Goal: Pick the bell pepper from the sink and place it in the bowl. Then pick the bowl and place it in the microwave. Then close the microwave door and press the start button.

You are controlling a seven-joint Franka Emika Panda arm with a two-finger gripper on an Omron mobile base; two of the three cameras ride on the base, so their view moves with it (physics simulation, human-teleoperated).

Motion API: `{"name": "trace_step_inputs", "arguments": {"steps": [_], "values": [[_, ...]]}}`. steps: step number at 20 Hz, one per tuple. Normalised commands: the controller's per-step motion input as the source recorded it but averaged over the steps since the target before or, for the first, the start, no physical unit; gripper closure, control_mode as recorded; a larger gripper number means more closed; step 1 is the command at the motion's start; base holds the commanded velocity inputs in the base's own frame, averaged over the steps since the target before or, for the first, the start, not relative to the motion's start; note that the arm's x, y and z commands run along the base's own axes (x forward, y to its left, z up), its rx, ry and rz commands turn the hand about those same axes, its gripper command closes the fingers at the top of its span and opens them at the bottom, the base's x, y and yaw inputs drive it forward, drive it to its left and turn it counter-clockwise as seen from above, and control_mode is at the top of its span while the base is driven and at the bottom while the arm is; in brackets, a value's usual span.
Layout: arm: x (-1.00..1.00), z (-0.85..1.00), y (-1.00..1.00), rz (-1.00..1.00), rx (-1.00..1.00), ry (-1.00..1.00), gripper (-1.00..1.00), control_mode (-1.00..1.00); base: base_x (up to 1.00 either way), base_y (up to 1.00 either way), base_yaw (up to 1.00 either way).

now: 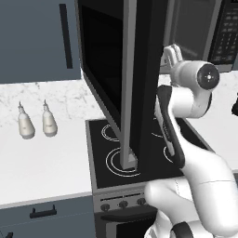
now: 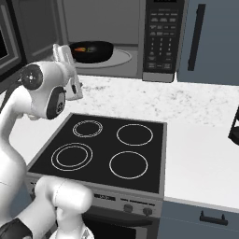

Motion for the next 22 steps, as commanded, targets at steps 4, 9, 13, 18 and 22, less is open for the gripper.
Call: {"name": "trace_step_inputs", "arguments": {"steps": [4,9,13,18,22], "values": [[-0.03,-0.15,-0.21,-0.26,-0.24,0.05,-1.0,-1.0,0.0,0.0,0.0],[0.0,-0.36,-0.45,-0.2,-0.19,0.01,-1.0,-1.0,0.0,0.0,0.0],[-0.08,-0.43,-0.47,-0.19,-0.16,0.0,-1.0,-1.0,0.0,0.0,0.0],[-0.57,-0.48,-0.14,-0.24,-0.14,-0.1,-1.0,-1.0,0.0,0.0,0.0],[-0.24,-0.29,0.0,-0.27,-0.2,-0.05,-1.0,-1.0,0.0,0.0,0.0]]}}
